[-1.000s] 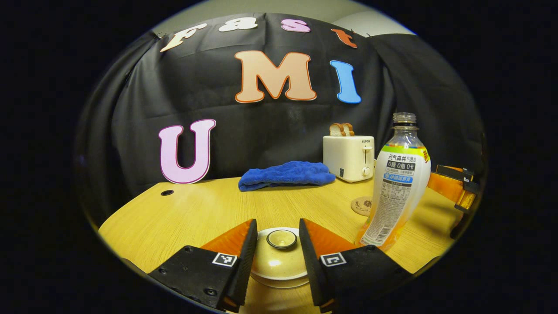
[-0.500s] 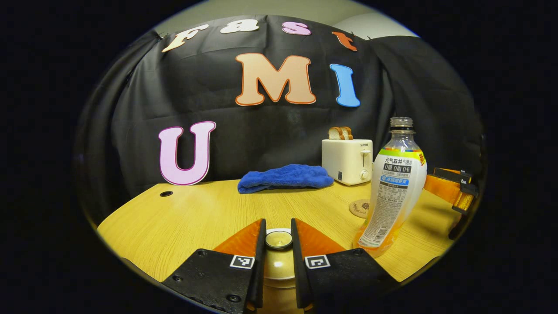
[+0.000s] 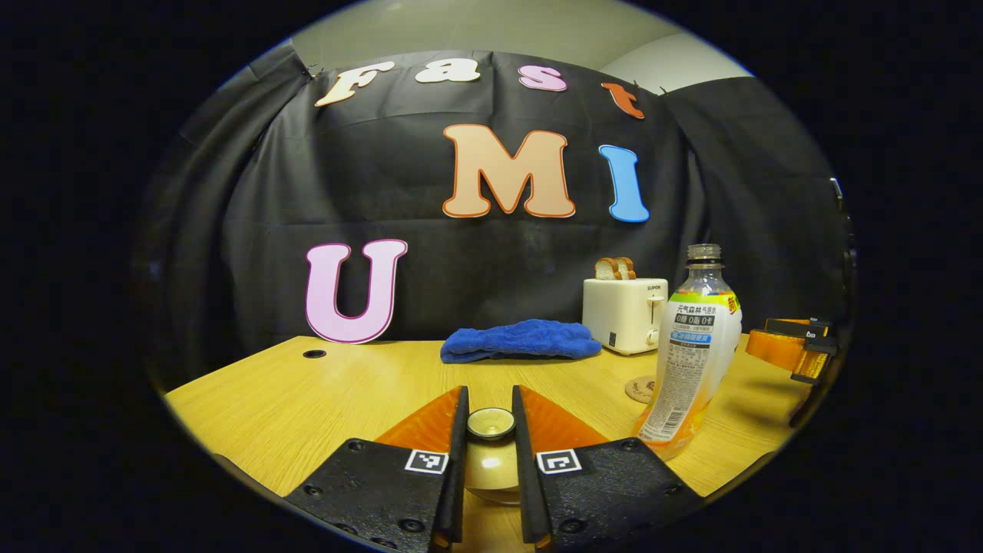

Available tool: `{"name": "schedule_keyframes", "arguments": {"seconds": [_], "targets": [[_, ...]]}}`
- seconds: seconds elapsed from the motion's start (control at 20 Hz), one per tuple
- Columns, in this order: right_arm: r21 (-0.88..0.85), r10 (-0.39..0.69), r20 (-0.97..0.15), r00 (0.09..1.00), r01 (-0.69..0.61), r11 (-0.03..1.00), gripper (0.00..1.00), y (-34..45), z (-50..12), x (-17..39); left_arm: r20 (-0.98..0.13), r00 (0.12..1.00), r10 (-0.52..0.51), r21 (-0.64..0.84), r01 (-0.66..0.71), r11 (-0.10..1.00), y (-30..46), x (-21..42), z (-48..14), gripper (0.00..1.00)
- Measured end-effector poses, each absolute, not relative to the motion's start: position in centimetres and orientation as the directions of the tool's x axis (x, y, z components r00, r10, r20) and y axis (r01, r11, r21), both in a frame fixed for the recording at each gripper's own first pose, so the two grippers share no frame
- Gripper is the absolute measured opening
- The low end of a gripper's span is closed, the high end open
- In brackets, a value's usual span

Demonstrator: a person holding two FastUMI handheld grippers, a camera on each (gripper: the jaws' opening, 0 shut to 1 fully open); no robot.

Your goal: Open the teacup lid with one hand, grasp the water bottle and pour water into the teacup with the other hand; after pouring, place the water bottle on the coaster and then close the teacup lid.

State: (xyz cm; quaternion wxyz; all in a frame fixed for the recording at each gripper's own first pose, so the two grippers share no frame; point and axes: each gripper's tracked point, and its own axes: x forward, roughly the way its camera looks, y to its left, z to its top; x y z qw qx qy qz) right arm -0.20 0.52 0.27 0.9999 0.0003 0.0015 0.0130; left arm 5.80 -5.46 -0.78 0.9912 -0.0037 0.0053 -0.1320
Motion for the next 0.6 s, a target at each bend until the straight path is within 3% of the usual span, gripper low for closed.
{"name": "schedule_keyframes", "arguments": {"seconds": [0.4, 0.6], "targets": [[0.0, 0.032, -0.001, 1.0, -0.032, 1.0, 0.94, 0.6, 0.3, -0.2, 0.005, 0.978, -0.209, -0.003, 0.209, 0.978, -3.0, 5.0, -0.5, 0.27], [0.005, 0.142, -0.006, 0.99, -0.142, 0.99, 0.91, 3.1, 0.2, -0.5, 0.005, 0.985, -0.172, -0.001, 0.172, 0.985, -1.3, 4.6, -0.6, 0.27]]}}
